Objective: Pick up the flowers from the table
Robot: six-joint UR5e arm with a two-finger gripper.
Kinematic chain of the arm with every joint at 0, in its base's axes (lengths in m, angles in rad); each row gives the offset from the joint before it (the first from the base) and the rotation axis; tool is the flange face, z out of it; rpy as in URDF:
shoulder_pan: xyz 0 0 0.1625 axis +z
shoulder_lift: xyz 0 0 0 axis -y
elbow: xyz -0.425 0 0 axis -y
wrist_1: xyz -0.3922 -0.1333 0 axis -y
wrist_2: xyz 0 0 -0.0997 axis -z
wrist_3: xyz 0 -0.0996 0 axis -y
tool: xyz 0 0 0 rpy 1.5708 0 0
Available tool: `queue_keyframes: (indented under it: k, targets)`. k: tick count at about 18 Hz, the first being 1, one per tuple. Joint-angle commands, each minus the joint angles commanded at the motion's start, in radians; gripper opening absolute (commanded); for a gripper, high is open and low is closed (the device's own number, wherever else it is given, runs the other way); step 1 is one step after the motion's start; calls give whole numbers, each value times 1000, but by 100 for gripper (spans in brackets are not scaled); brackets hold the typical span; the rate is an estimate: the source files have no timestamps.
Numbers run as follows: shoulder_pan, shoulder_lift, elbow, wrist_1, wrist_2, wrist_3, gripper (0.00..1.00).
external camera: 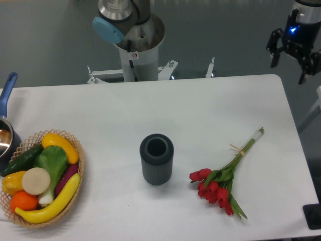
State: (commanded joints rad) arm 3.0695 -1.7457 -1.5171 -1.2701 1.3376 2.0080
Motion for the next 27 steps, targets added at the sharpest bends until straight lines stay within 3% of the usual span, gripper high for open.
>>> queue_keyframes:
  k: [12, 18, 23, 27]
  targets:
    - [0, 0, -44, 15, -5, -52, 100]
    - [-11, 0, -141, 136, -47, -227, 100]
    - [-64, -29, -146, 146, -61, -271, 100]
    - [-124, -66, -146, 205, -61, -373, 100]
